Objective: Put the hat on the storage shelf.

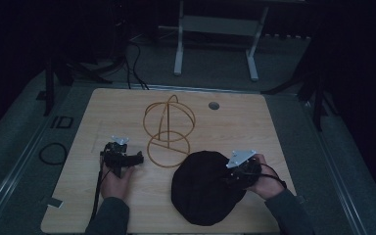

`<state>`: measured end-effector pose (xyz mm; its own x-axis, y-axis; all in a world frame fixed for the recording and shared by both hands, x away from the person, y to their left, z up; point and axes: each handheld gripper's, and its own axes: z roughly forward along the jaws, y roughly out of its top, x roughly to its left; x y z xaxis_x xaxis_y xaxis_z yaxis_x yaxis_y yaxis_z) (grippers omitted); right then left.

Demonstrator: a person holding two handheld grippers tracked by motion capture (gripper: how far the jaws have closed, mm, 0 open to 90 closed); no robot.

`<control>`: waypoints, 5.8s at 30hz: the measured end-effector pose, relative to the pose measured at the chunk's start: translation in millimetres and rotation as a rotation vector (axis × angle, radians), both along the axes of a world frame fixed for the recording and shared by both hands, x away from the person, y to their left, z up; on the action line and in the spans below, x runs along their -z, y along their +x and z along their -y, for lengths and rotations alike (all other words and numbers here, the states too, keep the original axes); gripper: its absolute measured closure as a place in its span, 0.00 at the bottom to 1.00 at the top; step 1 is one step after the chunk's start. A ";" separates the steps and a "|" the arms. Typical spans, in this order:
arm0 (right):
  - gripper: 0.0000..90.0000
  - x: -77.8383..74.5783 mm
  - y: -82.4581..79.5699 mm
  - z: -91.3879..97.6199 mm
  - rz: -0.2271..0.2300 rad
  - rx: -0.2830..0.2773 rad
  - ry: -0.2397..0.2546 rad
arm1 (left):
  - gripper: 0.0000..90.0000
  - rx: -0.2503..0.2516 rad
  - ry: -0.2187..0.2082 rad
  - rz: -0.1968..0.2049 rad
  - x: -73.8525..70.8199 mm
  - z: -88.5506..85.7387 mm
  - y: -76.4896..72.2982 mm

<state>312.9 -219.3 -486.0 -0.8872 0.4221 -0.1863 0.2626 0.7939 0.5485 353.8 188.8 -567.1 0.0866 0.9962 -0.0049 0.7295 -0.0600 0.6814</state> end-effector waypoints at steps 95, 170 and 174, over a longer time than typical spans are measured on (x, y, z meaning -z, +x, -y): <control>0.94 -60.6 -3.4 14.0 0.114 -0.101 0.145 | 0.01 0.000 0.000 -0.001 -0.1 0.2 -0.1; 0.95 -145.3 59.2 67.0 0.212 0.251 0.480 | 0.01 -0.001 -0.001 -0.001 -0.2 0.3 0.0; 0.95 -151.6 60.5 72.1 0.220 0.272 0.506 | 0.01 -0.001 -0.001 -0.001 -0.2 0.3 0.0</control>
